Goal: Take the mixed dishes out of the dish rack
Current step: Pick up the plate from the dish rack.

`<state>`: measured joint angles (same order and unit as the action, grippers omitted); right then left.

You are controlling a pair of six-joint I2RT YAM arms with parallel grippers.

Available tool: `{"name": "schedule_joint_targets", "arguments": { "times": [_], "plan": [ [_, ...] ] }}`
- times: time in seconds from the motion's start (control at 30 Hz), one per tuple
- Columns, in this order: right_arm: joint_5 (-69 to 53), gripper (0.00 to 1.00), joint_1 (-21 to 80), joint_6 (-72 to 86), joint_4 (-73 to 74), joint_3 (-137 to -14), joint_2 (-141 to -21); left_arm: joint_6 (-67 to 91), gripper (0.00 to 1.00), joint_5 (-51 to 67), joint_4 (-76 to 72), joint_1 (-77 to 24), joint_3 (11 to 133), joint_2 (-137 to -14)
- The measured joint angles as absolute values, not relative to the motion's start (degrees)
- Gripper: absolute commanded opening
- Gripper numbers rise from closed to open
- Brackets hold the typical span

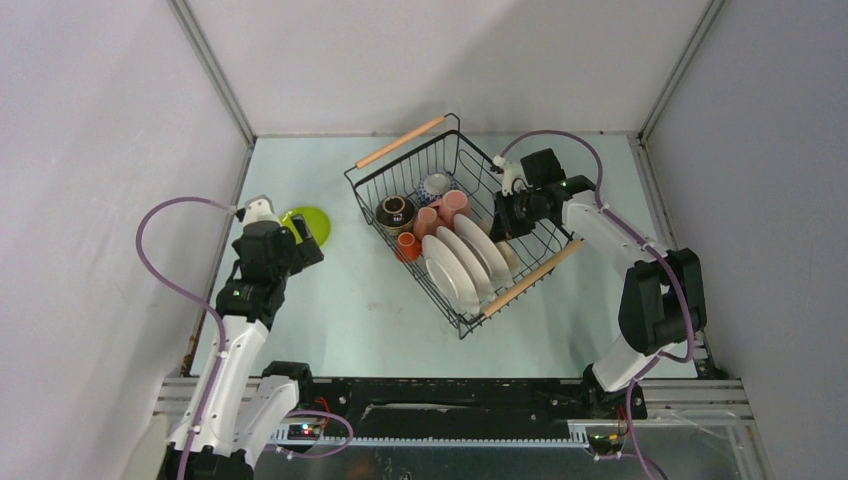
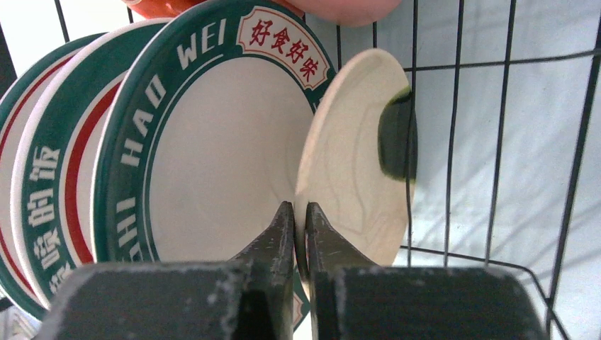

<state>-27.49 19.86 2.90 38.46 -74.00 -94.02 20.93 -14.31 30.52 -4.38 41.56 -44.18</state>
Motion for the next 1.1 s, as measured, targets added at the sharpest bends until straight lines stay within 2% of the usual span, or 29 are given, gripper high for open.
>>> {"name": "schedule_joint_targets", "arguments": {
  "times": [0.47,0.73,0.9,1.1],
  "plan": [
    [-27.57,0.00,19.92,2.55,41.95,-74.04,-83.26,20.95,0.99,-12.71,31.03,-4.51,41.58,-43.00],
    [-23.83,0.00,21.45,1.41,44.73,-77.65,-76.49,22.81,1.00,-7.57,35.70,-4.60,44.73,-42.11],
    [-18.00,0.00,27.35,-2.79,45.36,-79.96,-70.89,24.97,1.00,-2.98,38.20,-4.60,50.11,-42.65],
    [-6.70,0.00,42.26,-11.94,45.25,-80.42,-65.80,28.03,0.99,5.98,40.45,-4.62,56.38,-45.12]
  ]
}}
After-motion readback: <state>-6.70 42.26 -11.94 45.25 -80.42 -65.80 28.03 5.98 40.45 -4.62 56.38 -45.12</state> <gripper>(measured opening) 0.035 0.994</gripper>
